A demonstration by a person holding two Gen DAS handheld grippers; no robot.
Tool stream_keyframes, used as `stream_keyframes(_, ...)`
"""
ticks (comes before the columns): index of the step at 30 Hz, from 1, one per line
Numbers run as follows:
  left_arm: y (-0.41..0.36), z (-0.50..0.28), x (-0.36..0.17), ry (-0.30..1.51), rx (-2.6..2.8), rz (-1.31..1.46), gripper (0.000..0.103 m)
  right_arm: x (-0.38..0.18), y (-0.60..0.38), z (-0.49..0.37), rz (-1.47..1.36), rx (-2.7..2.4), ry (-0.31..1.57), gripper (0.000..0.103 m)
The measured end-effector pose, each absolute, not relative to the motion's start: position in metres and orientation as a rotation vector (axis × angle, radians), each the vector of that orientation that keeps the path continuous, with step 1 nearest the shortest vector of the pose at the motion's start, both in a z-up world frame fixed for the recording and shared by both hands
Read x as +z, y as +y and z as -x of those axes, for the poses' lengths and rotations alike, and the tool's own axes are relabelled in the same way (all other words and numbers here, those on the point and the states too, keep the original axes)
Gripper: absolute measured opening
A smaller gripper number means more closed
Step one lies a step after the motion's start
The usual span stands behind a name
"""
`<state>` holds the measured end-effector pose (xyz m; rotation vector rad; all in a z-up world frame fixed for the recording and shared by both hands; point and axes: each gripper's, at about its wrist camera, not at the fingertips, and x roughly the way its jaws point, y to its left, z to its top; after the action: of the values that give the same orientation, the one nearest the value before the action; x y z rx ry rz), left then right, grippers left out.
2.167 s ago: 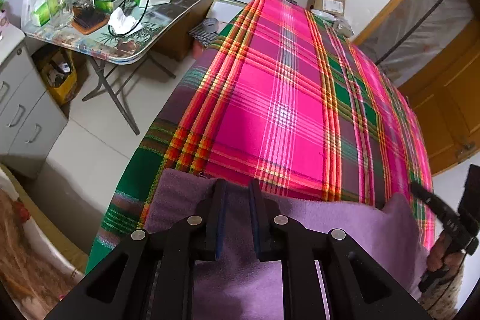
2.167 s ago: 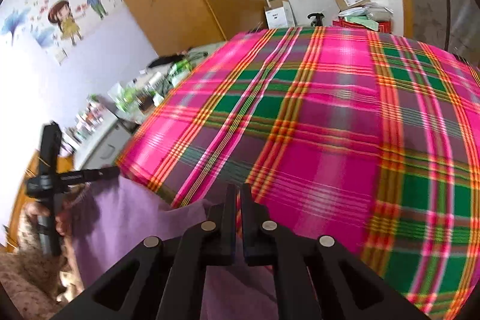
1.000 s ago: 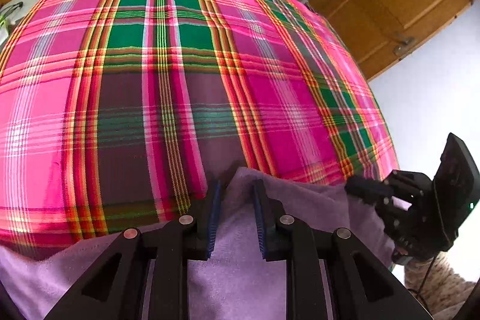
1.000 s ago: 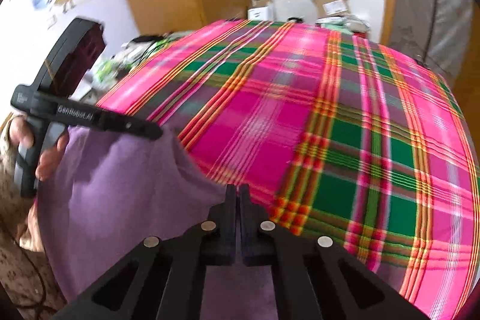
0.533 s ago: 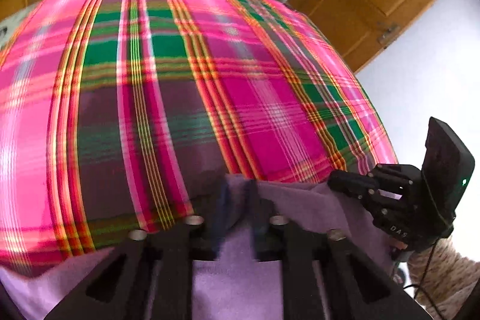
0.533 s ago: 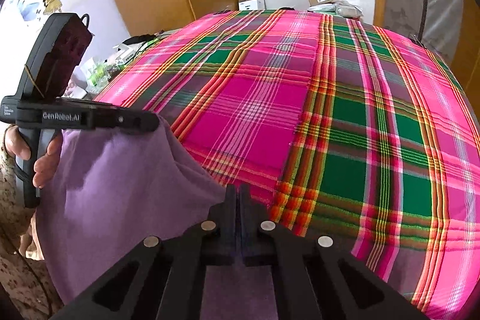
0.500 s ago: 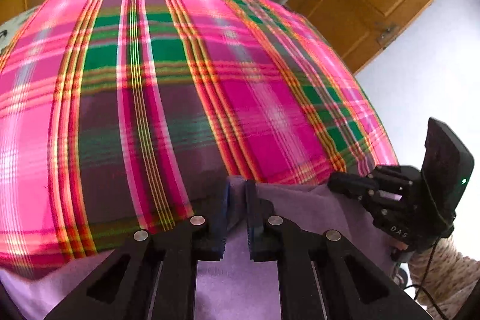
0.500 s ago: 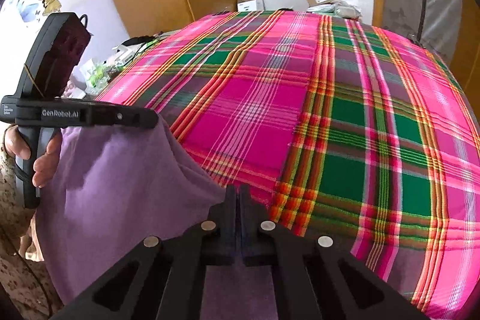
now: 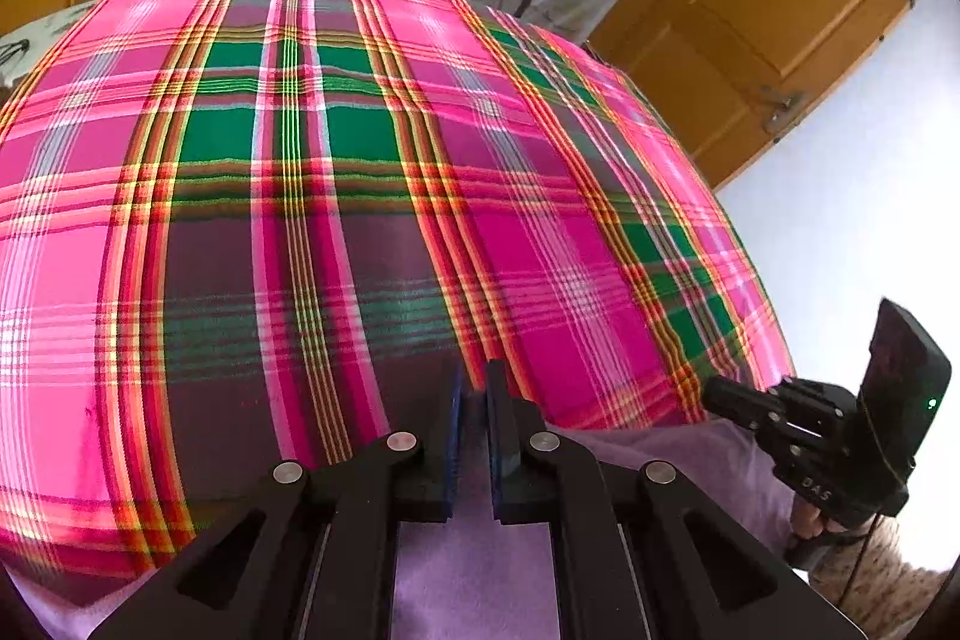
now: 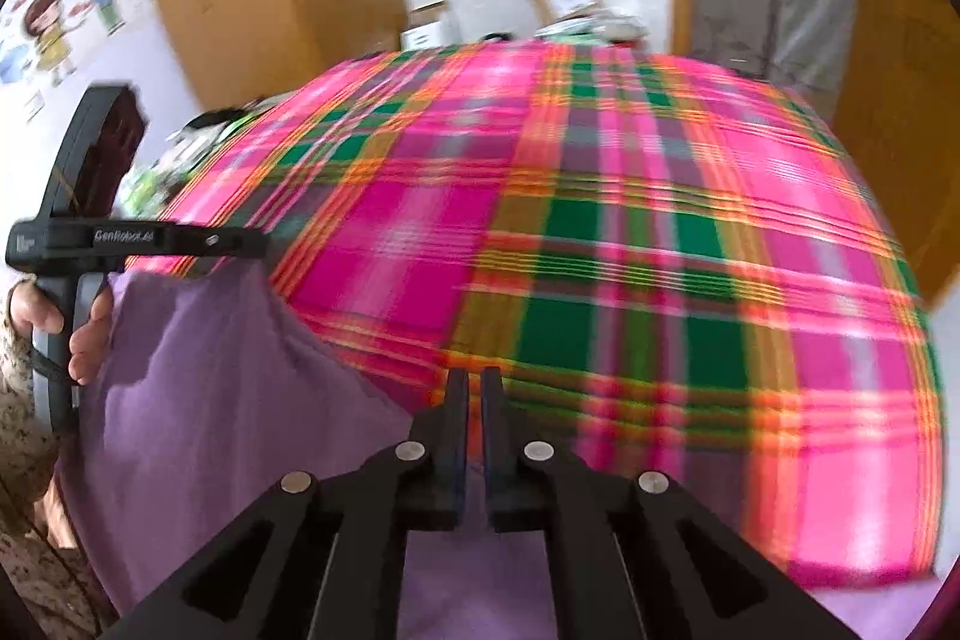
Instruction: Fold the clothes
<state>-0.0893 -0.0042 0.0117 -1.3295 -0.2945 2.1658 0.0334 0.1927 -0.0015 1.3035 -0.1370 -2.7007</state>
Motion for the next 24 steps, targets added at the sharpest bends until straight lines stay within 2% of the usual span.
stream_keyframes(4,-0.008,0.090,0.014,-0.329,2.162,1.331,0.007,0.002,0.208,-0.060,-1.294,-2.748,-0.197,0.016)
stream_keyframes(8,-0.019,0.082,0.023,-0.350,2.190,1.318,0.009,-0.011,0.208,-0.075,-1.392,-2.810,-0.092,0.019)
stream_keyframes(11,-0.032,0.073,0.029,-0.371,2.217,1.314,0.012,-0.017,0.212,-0.078,-1.455,-2.883,-0.106,0.023)
stream_keyframes(14,-0.050,0.058,0.033,-0.376,2.268,1.325,0.012,-0.008,0.204,-0.087,-1.386,-2.901,-0.114,0.025)
stream_keyframes(16,-0.066,0.044,0.033,-0.385,2.302,1.337,0.017,-0.002,0.192,-0.093,-1.329,-2.885,-0.096,0.029)
stream_keyframes(24,-0.131,-0.011,0.021,-0.465,2.426,1.386,0.017,-0.015,0.126,-0.109,-1.304,-2.745,0.023,0.029)
